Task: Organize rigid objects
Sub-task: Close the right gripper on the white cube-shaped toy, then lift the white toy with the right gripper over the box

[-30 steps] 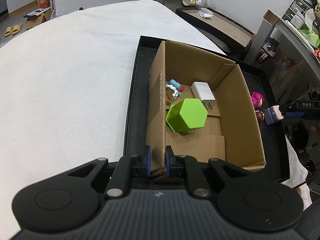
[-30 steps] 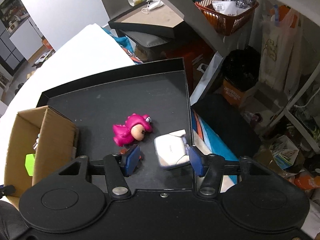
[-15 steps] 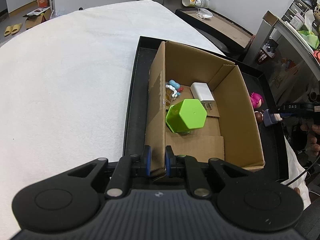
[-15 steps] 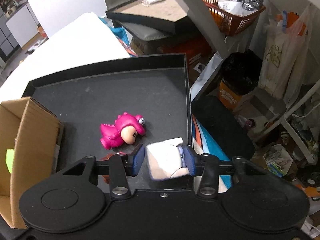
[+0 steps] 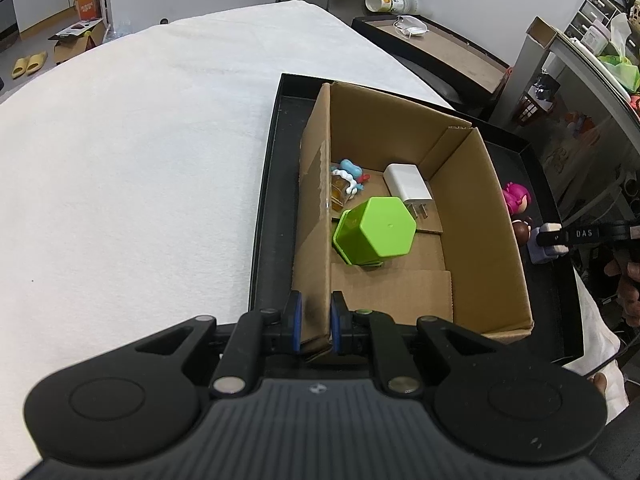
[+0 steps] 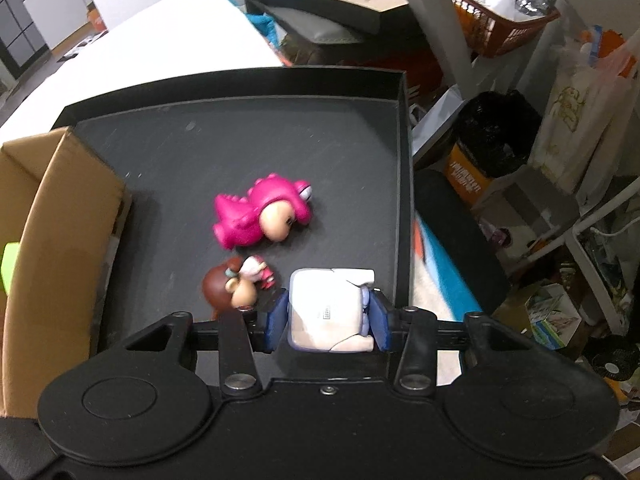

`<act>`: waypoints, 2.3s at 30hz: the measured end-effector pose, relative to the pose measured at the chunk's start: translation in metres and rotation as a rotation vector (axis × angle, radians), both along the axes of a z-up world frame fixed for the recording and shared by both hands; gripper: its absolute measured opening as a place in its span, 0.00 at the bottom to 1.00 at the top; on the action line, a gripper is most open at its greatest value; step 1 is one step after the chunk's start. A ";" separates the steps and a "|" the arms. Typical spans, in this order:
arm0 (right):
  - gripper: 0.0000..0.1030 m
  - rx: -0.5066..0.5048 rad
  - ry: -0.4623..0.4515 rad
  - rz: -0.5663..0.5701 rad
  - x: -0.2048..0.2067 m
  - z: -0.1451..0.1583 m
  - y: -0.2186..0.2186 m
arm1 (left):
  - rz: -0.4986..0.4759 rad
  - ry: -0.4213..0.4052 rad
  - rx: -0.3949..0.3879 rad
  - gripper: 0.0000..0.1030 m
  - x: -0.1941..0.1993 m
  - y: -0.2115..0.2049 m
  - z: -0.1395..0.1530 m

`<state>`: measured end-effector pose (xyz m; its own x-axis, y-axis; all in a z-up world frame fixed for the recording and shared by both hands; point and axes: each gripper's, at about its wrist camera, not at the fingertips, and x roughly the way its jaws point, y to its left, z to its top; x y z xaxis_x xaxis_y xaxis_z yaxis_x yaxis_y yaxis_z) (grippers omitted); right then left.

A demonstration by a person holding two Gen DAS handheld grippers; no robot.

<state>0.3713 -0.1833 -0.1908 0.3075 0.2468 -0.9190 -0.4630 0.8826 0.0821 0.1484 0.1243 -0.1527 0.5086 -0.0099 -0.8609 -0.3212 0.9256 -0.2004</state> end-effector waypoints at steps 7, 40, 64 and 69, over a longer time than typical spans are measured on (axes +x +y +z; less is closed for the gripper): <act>0.42 0.012 0.093 0.021 -0.012 -0.001 0.000 | 0.000 -0.001 0.005 0.13 -0.001 -0.001 0.001; 0.42 0.081 0.000 0.045 -0.036 0.044 0.012 | -0.004 -0.005 -0.010 0.13 -0.002 0.001 0.000; 0.42 0.198 -0.177 0.195 -0.075 0.115 0.066 | -0.011 -0.003 -0.008 0.13 -0.001 0.000 0.001; 0.42 0.180 -0.187 0.243 -0.081 0.118 0.086 | -0.014 -0.004 -0.017 0.13 -0.001 0.002 0.000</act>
